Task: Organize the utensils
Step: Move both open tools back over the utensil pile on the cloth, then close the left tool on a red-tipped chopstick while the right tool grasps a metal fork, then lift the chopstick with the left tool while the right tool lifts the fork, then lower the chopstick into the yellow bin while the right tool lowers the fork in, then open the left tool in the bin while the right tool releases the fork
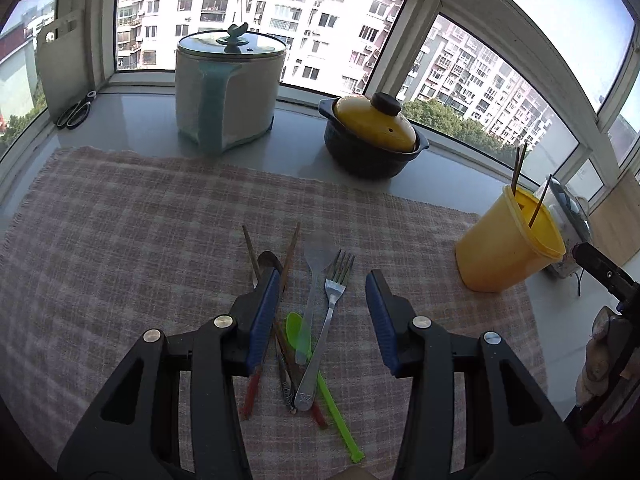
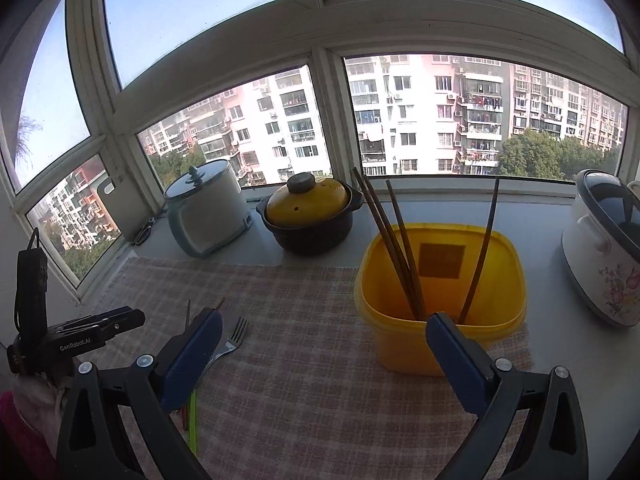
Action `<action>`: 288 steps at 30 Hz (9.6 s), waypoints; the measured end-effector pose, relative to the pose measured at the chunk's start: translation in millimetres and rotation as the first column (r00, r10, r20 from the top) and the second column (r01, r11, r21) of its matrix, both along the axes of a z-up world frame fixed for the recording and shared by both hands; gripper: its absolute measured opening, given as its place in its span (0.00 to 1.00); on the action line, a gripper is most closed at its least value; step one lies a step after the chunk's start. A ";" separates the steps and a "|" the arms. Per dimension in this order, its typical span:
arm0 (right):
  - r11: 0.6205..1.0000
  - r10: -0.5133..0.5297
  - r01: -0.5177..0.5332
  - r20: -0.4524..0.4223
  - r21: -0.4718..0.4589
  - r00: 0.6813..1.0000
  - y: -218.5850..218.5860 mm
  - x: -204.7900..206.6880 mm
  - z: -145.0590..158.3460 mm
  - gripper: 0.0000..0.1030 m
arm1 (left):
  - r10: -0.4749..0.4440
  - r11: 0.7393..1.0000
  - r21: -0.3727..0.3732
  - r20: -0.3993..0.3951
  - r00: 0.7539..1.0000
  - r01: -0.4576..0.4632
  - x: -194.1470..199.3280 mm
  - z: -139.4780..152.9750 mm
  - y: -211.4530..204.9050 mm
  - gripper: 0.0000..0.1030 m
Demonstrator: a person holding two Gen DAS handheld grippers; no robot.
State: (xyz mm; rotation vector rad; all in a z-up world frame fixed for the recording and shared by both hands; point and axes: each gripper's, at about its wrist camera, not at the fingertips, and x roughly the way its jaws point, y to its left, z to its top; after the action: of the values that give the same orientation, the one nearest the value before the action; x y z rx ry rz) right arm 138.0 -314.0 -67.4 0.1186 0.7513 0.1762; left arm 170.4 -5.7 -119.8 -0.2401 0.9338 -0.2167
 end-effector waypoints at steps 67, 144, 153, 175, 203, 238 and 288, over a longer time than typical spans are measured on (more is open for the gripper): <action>0.971 0.161 -0.011 -0.621 0.239 0.767 163.0 121.4 -184.2 0.07 | -0.050 0.985 -0.170 -0.282 0.958 0.001 75.1 -120.2 26.5 0.07; 0.951 0.304 -0.308 -0.166 0.003 0.938 122.2 35.8 -48.3 0.02 | -0.032 0.986 -0.164 -0.046 0.998 0.024 2.7 -8.4 10.1 0.03; 0.935 0.352 -0.346 -0.267 0.071 0.897 141.9 92.1 -83.7 0.21 | 0.052 0.984 -0.164 -0.076 0.996 -0.064 -11.3 -20.1 48.7 0.03; 0.870 0.427 -0.484 -0.347 -0.094 0.835 238.4 228.7 -164.5 0.54 | 0.123 0.966 -0.211 -0.120 0.985 -0.147 -3.7 -41.4 83.7 0.04; 0.904 0.396 -0.411 -0.130 -0.116 0.909 195.1 185.3 -86.0 0.22 | 0.157 0.963 -0.219 -0.024 0.987 -0.158 -18.5 -6.8 72.2 0.03; 0.960 0.279 -0.280 0.136 -0.014 0.951 17.4 51.3 51.7 0.22 | 0.042 0.967 -0.256 0.192 0.980 0.009 7.4 68.9 -72.7 0.03; 0.998 0.065 -0.065 0.104 0.001 0.992 -134.2 47.9 51.3 0.22 | -0.057 0.980 -0.164 0.313 0.948 0.113 91.3 67.0 -253.7 0.03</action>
State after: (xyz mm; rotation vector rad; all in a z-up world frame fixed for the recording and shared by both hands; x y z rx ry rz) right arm 185.9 -448.2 -16.0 0.0888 0.6511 0.2444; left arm 261.7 -259.4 -52.7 -0.3230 0.6148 -0.4080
